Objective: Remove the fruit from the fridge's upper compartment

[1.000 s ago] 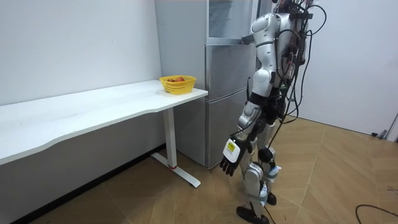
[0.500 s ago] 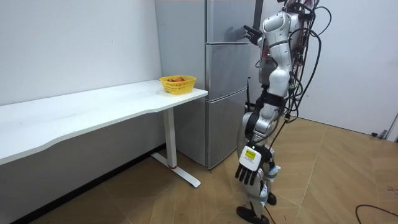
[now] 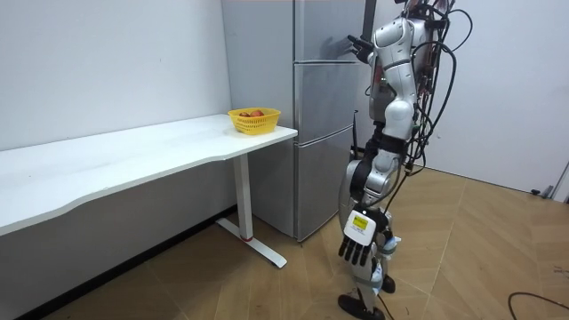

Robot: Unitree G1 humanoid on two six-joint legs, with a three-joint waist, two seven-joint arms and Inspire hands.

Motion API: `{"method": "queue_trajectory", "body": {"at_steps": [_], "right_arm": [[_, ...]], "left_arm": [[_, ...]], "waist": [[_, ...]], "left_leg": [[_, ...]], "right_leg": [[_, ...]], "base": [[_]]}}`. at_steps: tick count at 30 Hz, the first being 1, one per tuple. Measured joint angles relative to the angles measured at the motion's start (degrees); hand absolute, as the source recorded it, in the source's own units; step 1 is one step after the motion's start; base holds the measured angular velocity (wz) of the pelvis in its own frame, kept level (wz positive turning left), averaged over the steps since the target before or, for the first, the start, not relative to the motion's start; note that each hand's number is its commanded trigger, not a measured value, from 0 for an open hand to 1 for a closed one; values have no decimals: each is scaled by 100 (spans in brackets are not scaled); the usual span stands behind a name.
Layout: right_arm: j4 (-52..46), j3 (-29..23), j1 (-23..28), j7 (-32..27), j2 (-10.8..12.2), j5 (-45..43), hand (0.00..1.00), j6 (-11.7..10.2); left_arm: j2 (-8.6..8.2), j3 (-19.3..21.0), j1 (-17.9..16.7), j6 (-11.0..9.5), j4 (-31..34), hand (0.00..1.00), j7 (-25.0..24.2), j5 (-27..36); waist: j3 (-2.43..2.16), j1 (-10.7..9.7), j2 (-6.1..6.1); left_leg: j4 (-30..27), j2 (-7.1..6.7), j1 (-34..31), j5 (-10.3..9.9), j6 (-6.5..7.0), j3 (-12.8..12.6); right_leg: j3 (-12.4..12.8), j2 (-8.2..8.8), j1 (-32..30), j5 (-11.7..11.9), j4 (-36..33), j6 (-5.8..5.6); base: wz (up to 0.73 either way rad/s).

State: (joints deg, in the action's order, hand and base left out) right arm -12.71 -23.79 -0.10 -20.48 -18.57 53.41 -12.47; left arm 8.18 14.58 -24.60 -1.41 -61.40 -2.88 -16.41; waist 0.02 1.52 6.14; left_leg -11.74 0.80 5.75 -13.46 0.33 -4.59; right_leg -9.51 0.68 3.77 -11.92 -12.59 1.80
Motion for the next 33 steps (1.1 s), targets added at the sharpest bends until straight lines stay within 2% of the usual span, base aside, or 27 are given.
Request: {"method": "queue_trajectory", "body": {"at_steps": [14, 21, 25, 29, 33], "right_arm": [[-2, -9, -1, 0, -1, 0, 0, -18], [-2, -8, -1, 1, -4, 0, 0, -26], [-2, -6, -1, 16, -4, 11, 0, -23], [-43, -7, 2, 50, -8, 12, 0, 17], [-111, -14, 7, 54, -95, 17, 0, 84]], "left_arm": [[-1, 0, 39, 1, 9, 0, -27, 2], [0, 34, 46, 1, -9, 0, -52, 1], [0, 42, 61, 4, -31, 0, -52, 19], [27, 45, 123, 43, -30, 0, -50, 3], [94, 46, 262, 65, -12, 0, -51, -9]], "waist": [[-4, -4, -5], [-29, -19, -68], [-19, -26, -106], [0, -135, -125], [-4, -278, -160]], "left_leg": [[-6, -2, -25, 0, 0, -5], [-4, 0, -23, 1, 1, -5], [3, 17, -3, 1, 1, -94], [11, 29, -16, 1, -2, -116], [36, 33, -15, 0, -2, -142]], "right_leg": [[8, 1, -60, 1, -14, 0], [13, -32, -55, 13, -4, 3], [93, -59, -49, 18, -4, 3], [155, -78, -76, 18, 5, 4], [176, -77, -79, 26, 56, 6]], "base": [[-1], [0], [-4], [-2], [-3]]}}
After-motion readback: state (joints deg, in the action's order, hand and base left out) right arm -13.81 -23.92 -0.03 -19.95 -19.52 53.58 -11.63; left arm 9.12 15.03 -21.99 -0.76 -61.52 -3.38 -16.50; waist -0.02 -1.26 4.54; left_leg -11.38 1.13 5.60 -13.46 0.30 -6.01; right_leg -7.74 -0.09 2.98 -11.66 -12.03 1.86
